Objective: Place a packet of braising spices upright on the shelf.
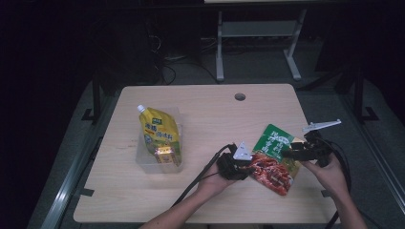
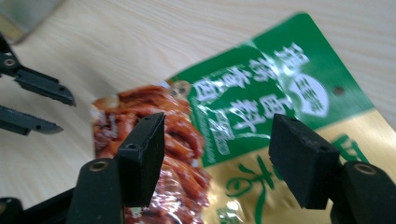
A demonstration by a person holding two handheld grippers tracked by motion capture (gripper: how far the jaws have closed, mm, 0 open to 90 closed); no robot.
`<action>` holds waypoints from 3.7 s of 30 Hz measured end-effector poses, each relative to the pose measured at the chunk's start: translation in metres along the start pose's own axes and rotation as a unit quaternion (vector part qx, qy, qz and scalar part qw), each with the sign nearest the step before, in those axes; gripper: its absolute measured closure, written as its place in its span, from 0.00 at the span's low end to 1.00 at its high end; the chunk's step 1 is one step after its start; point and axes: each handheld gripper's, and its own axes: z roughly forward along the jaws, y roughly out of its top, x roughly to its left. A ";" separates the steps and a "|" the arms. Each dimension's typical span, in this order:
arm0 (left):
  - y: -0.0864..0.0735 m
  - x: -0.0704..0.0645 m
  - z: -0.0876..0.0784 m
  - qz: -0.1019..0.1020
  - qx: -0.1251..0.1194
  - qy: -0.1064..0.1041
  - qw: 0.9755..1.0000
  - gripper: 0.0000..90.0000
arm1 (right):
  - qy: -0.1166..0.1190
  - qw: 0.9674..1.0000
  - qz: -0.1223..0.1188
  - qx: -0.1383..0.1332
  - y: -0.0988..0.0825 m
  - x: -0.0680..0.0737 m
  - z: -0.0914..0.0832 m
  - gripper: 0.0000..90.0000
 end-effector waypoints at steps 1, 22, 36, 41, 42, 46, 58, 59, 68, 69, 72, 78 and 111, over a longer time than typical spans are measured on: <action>0.000 0.001 0.003 0.000 0.004 -0.001 1.000 0.81 | -0.005 1.000 0.004 0.001 -0.002 -0.003 0.001 0.40; 0.004 0.003 0.035 -0.010 0.052 0.007 0.999 0.93 | -0.048 0.997 0.064 0.010 -0.023 -0.026 0.004 0.41; 0.005 0.002 0.037 -0.007 0.068 0.012 0.998 0.94 | -0.052 0.992 0.113 0.017 -0.032 -0.041 0.002 0.38; 0.006 0.002 0.037 -0.008 0.069 0.013 0.997 0.94 | -0.054 0.991 0.123 0.018 -0.036 -0.046 0.001 0.38; 0.006 0.002 0.038 -0.007 0.069 0.014 0.997 0.94 | -0.054 0.990 0.128 0.018 -0.038 -0.049 0.002 0.38; 0.006 0.002 0.037 -0.007 0.071 0.012 0.997 0.94 | -0.052 0.989 0.136 0.022 -0.042 -0.052 0.003 0.38; 0.006 0.001 0.038 -0.003 0.071 0.015 0.997 0.94 | -0.030 0.988 0.147 0.020 -0.046 -0.056 0.007 0.43; 0.006 0.001 0.038 -0.003 0.071 0.015 0.997 0.94 | -0.025 0.989 0.145 0.018 -0.046 -0.057 0.007 0.44; 0.007 0.001 0.038 0.000 0.074 0.016 0.997 0.93 | 0.010 0.989 0.148 0.014 -0.045 -0.055 0.012 0.57; 0.007 0.001 0.038 -0.001 0.074 0.016 0.997 0.93 | 0.019 0.989 0.145 0.017 -0.045 -0.054 0.014 0.60; 0.007 0.001 0.039 0.000 0.074 0.016 0.997 0.93 | 0.027 0.989 0.143 0.017 -0.043 -0.053 0.016 0.63; 0.008 -0.001 0.040 0.001 0.074 0.018 0.997 0.93 | 0.056 0.987 0.149 0.019 -0.043 -0.053 0.022 0.68; 0.007 -0.003 0.039 0.007 0.072 0.016 0.997 0.89 | 0.102 0.983 0.149 0.031 -0.031 -0.042 0.036 0.96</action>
